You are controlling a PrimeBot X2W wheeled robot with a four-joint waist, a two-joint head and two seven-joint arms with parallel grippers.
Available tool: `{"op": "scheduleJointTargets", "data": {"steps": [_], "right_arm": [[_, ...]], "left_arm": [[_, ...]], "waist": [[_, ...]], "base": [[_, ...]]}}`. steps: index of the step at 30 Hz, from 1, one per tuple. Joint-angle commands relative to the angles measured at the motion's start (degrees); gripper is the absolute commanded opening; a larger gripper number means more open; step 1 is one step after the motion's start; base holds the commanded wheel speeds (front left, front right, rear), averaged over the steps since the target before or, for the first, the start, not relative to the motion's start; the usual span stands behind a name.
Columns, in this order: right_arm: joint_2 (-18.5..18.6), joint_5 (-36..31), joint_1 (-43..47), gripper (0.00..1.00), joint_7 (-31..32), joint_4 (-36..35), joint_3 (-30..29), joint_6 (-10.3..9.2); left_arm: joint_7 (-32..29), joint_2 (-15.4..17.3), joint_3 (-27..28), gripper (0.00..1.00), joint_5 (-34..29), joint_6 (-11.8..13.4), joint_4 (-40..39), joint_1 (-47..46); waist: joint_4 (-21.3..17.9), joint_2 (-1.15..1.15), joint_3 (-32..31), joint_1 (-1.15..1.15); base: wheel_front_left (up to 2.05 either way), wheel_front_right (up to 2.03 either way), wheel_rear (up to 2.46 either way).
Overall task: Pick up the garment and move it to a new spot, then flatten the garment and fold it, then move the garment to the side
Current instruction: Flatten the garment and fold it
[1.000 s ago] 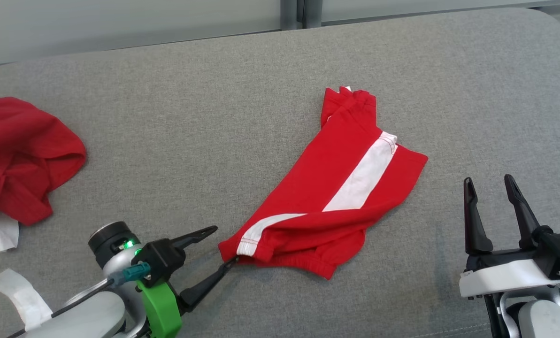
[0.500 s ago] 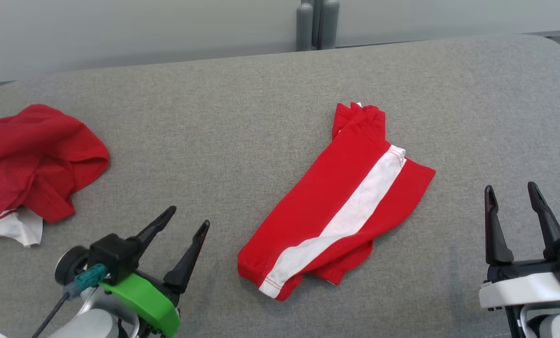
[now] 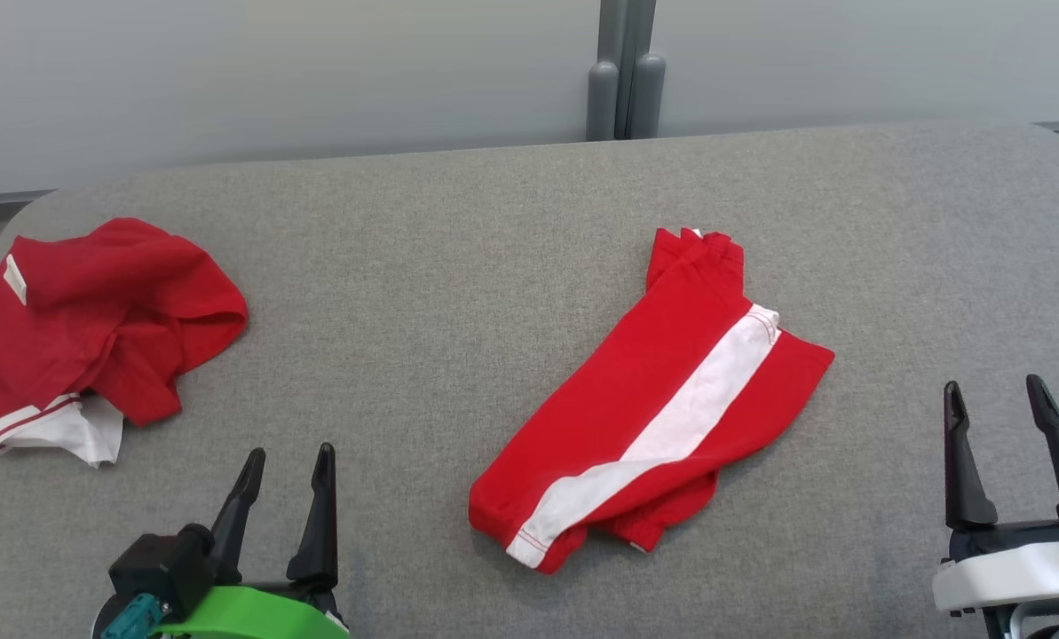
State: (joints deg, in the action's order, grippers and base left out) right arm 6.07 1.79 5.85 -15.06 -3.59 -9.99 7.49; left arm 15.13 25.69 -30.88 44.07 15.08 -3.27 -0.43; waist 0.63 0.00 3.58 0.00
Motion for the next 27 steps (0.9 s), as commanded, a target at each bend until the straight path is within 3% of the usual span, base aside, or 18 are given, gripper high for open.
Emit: {"op": "scheduleJointTargets", "data": {"steps": [1, 5, 13, 27], "right_arm": [[0.1, -0.65, 1.17, 1.0, -0.18, 0.65, 0.29, 0.0], [-0.4, -1.31, 1.01, 1.0, -0.18, 2.31, 1.69, 0.0], [-0.52, -1.04, -0.83, 1.0, -0.18, 5.96, 5.01, 0.0], [-1.23, -1.3, -2.44, 1.0, -0.18, 9.31, 5.37, 0.0]], "left_arm": [[0.01, -0.86, 0.71, 1.0, -1.69, -0.5, 0.88, 1.67], [0.01, -4.56, 5.0, 1.0, -6.94, -2.26, 4.87, 4.24], [0.01, -10.4, 13.75, 1.0, -14.67, -9.44, 12.81, 6.17], [0.03, -16.29, 26.26, 1.0, -23.91, -18.72, 19.47, 4.31]], "waist": [[-0.08, 0.0, -1.21, 0.0], [-0.9, 0.0, -2.46, 0.0], [-1.25, 0.0, -3.45, 0.0], [0.37, 0.0, -3.46, 0.0]], "base": [[0.0, 0.0, 0.0], [0.0, 0.0, 0.0], [0.0, 0.0, 0.0], [0.0, 0.0, 0.0]]}}
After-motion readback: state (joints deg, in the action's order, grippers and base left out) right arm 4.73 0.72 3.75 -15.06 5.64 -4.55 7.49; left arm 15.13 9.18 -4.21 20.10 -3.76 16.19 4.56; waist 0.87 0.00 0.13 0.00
